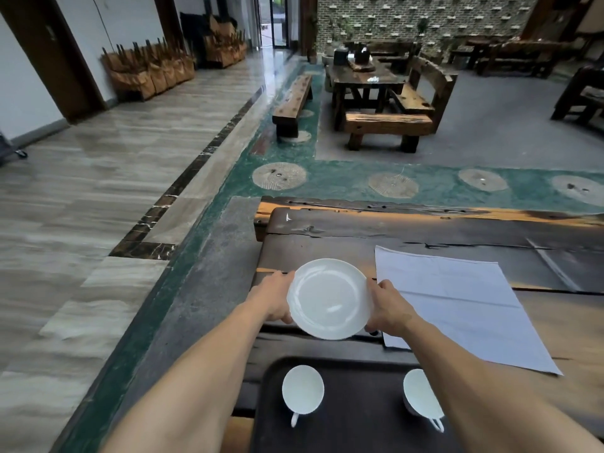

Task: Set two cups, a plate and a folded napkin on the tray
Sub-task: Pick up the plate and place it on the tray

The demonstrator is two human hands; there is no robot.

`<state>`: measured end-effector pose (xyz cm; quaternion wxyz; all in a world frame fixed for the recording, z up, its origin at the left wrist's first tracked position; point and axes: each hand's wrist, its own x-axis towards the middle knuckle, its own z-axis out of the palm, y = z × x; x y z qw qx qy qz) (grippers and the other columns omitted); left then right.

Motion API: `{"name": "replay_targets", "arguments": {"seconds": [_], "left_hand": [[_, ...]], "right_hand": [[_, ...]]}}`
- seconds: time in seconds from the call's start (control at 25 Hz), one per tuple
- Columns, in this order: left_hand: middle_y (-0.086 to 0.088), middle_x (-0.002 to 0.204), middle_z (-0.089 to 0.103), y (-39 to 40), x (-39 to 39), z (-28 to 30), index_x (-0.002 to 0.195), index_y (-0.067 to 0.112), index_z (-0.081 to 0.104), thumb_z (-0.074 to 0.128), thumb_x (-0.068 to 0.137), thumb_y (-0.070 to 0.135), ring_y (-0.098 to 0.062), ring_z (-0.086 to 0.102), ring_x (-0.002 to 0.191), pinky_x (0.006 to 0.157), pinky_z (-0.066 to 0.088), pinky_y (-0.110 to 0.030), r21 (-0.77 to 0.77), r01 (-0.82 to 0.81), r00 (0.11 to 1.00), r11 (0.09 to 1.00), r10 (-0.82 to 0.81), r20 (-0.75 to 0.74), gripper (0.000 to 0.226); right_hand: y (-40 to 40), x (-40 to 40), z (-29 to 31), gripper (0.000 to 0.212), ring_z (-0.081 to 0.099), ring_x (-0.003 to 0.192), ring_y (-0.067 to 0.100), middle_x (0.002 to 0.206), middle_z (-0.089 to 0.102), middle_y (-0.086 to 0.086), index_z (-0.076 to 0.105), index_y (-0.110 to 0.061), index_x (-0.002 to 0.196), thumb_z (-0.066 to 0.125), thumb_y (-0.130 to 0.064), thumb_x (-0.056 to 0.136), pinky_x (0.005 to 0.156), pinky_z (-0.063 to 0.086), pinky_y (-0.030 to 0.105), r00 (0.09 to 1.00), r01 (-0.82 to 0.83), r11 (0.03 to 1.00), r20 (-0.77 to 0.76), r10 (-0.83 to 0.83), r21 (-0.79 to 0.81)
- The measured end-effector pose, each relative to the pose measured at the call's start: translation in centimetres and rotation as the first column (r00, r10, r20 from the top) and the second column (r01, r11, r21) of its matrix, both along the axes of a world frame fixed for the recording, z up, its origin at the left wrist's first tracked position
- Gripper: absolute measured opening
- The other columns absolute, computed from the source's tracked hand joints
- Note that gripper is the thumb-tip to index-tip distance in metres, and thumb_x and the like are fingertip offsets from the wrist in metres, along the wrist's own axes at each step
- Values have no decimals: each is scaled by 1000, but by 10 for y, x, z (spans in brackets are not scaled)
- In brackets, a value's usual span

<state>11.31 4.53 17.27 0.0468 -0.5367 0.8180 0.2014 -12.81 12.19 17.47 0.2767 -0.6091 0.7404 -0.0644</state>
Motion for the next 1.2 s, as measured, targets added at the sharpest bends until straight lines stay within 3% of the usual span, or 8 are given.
{"name": "replay_targets", "arguments": {"seconds": [0.08, 0.32, 0.6, 0.8, 0.92, 1.04, 1.2], "left_hand": [[-8, 121, 51, 21, 5, 3, 135, 27, 43, 83, 64, 22, -33, 52, 116, 94, 50, -51, 6, -9, 1000, 1000, 9, -11, 82], [-7, 118, 55, 72, 11, 1, 132, 23, 46, 82, 64, 17, -30, 53, 113, 89, 52, -47, 33, -8, 999, 999, 10, -53, 77], [-2, 117, 53, 140, 20, -28, 129, 27, 43, 82, 65, 29, -25, 51, 113, 88, 52, -45, 84, -81, 994, 993, 86, -67, 74], [-1, 114, 52, 186, 31, -55, 129, 30, 41, 74, 69, 23, -25, 53, 109, 85, 53, -46, 100, -127, 990, 987, 132, -45, 69], [3, 107, 46, 214, 40, -73, 119, 32, 39, 73, 70, 28, -23, 54, 104, 77, 49, -39, 114, -182, 982, 977, 186, -31, 60], [6, 93, 43, 240, 46, -88, 102, 35, 34, 68, 69, 35, -22, 56, 98, 62, 37, -33, 86, -166, 986, 982, 167, 2, 48], [4, 101, 46, 266, 53, -105, 103, 37, 35, 66, 73, 35, -22, 54, 92, 67, 47, -39, 182, -225, 967, 957, 242, -77, 43]], "right_hand": [[19, 4, 2, 66, 47, 107, 25, 118, 40, 3, 41, -22, 122, 70, -11, 64, 82, 55, 39, 1000, -13, 1000, 5, 13, -5], [67, 8, 3, 76, 50, 106, 25, 118, 36, 2, 37, -22, 130, 75, -12, 65, 89, 52, 40, 1000, -13, 1000, -8, 13, 21], [124, 15, -15, 74, 56, 101, 27, 118, 37, 3, 37, -21, 132, 73, -12, 68, 88, 53, 43, 998, -54, 998, 10, 54, 41], [170, 29, -46, 60, 53, 103, 19, 116, 44, 0, 40, -25, 126, 68, -34, 73, 88, 49, 40, 994, -64, 997, 91, 60, 37], [191, 37, -65, 52, 53, 100, 17, 109, 46, -2, 42, -26, 117, 65, -40, 73, 86, 50, 40, 991, -60, 996, 123, 52, 65], [211, 43, -85, 51, 52, 106, 24, 113, 48, 1, 40, -25, 124, 64, -34, 79, 87, 50, 38, 991, -65, 995, 119, 55, 81], [235, 51, -104, 42, 59, 83, 20, 100, 40, -7, 39, -34, 110, 59, -39, 74, 80, 53, 39, 990, -57, 991, 135, 41, 119]]}}
